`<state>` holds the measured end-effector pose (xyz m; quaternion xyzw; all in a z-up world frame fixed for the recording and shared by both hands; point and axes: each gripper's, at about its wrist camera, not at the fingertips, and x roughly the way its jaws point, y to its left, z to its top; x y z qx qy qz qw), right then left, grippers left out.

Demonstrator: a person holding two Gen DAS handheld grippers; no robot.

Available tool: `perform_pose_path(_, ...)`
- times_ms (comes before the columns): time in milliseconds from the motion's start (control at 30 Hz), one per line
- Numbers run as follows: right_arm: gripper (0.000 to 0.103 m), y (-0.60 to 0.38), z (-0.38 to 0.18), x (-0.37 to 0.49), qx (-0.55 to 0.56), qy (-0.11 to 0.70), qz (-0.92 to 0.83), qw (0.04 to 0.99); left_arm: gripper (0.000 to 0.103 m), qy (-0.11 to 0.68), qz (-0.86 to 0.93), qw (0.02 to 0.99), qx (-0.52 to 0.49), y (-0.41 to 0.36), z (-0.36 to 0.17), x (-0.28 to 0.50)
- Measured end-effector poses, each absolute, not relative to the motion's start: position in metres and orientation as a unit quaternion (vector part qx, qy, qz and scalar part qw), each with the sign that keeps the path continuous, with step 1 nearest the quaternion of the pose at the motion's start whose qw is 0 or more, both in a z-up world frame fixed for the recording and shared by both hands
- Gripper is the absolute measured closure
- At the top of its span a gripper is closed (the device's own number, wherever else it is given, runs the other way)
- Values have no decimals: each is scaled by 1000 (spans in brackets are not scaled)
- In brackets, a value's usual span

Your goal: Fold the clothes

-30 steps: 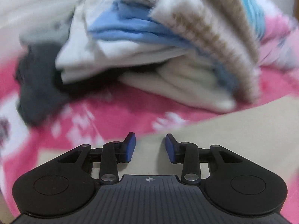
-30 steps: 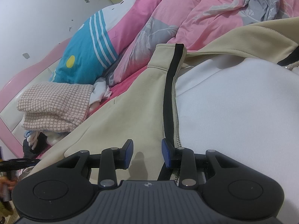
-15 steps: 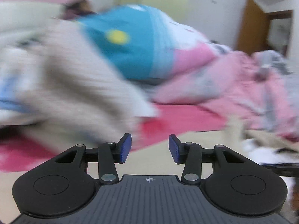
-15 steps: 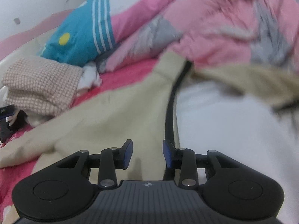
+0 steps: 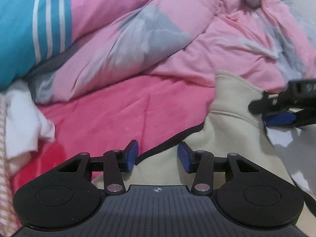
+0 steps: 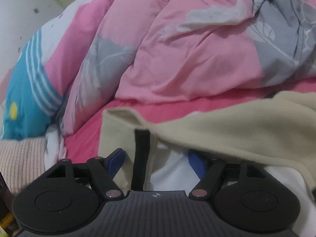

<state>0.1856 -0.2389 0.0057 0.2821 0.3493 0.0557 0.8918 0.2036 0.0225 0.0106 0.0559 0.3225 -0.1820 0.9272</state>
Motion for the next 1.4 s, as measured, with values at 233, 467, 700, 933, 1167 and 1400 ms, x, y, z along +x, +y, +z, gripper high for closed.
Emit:
perform_pose_path(233,34,-221,19,168,236,329,63,912,50,307,-174,935,35,26,7,203)
perform_pose_path(467,34,-199,12,190,188,333,55,922,50,299,-171,939,24,29,3,202)
perform_pose_path(700,85,-216,2,186,267,320,88,905,49,295,-172,940,12,32,1,202)
perform_pose_path(933,89,-217,8,157,248,269,62,929,49,296,-172,940,-2,36,1,203)
perform_pose_path(1167,83,-219,3,163,203,249,21,947,49,295,-170,940,2,34,1,202)
perform_pose_path(1400,77,-194,42,132,30,178,-78,981,49,296,-169,940,-2,36,1,203)
